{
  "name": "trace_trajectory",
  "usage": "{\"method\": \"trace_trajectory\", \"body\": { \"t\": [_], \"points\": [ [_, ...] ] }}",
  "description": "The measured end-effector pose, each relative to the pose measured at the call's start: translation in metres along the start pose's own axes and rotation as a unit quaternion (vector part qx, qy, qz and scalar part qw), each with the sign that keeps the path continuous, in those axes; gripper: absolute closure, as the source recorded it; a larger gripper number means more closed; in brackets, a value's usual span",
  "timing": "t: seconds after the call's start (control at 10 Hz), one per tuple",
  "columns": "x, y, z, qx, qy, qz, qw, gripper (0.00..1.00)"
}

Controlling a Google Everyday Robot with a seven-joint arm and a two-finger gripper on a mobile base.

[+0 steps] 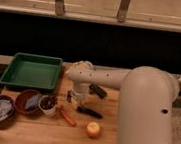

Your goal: Place brush in table surface

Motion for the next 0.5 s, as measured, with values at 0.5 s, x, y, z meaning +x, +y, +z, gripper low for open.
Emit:
{"method": "trace_trajectory", "body": {
  "t": [0.5],
  "points": [
    [0.015,-0.027,-0.075,0.021,-0.033,0.025,0.9989,1.00]
  ]
}}
